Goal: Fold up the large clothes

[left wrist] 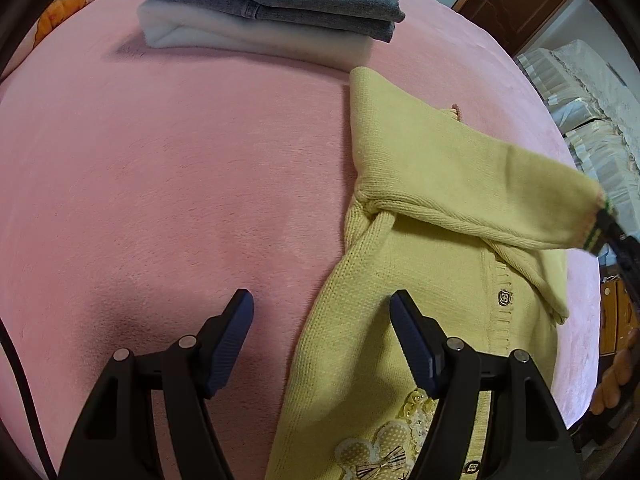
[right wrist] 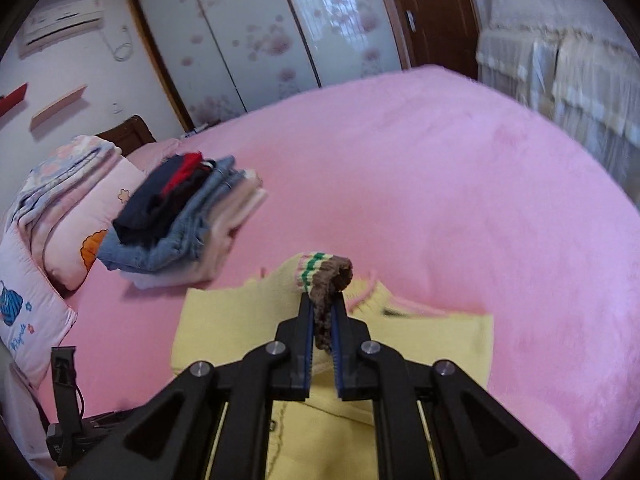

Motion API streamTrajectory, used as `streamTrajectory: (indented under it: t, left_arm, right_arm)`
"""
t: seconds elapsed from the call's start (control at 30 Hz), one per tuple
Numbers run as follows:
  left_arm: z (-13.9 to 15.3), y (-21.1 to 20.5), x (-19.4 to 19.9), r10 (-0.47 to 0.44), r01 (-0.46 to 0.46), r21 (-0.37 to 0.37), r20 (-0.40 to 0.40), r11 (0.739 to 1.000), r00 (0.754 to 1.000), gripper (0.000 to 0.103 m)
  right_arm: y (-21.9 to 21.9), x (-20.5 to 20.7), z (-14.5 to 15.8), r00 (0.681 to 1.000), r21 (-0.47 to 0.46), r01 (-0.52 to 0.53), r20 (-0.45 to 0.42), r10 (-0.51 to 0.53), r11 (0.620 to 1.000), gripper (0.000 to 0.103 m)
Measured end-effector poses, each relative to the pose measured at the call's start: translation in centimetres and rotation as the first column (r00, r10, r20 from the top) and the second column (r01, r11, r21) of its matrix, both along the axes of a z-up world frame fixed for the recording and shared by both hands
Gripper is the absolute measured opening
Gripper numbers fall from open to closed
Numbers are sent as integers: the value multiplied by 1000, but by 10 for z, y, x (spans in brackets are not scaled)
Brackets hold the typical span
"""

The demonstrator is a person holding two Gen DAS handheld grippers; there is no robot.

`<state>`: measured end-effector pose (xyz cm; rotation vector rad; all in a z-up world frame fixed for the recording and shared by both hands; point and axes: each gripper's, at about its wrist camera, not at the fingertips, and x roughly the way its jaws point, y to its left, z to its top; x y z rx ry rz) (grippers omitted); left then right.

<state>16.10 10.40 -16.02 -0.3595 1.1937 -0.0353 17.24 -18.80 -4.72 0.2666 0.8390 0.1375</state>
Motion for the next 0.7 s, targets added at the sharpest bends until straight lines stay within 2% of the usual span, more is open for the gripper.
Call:
streamTrajectory:
  t: [0.1, 0.17, 0.23, 0.3, 0.4, 0.53, 0.67, 0.7]
  left_arm:
    - [3, -3, 2, -8, 8, 1, 5, 1000, 1000, 69]
    - [7, -4, 4, -16, 16, -5, 15, 1000, 1000, 69]
    - [15, -4, 7, -27, 28, -10, 39, 1000, 999, 69]
    - [22, -6, 12, -39, 39, -5, 64, 999, 997, 69]
    - [29, -7, 28, -47, 48, -8, 84, 999, 995, 69]
    - [20, -6, 56, -33, 36, -61, 56, 997, 998, 69]
    - [3, -3, 74, 11, -6, -142, 32, 990, 999, 69]
    - [3, -2, 75, 15, -10, -148, 39, 989, 999, 63]
  right_arm:
    - [-6, 3, -27, 997, -39, 49, -60, -51, 998, 9]
    - [-14, 7, -46, 983, -97, 118, -130, -130, 988, 12]
    - [-23, 6, -55, 971, -46, 162, -173, -167, 986, 17]
    - [-30, -1, -56, 968, -6, 183, -175, -182, 983, 23]
    - [-30, -10, -53, 968, -30, 193, -157, -195, 981, 33]
    - [-31, -8, -55, 974, -2, 159, -163, -157, 987, 33]
    - [-37, 6, -66, 970, 74, 180, -181, -164, 981, 33]
    - [-39, 9, -69, 968, 95, 187, -188, -167, 978, 33]
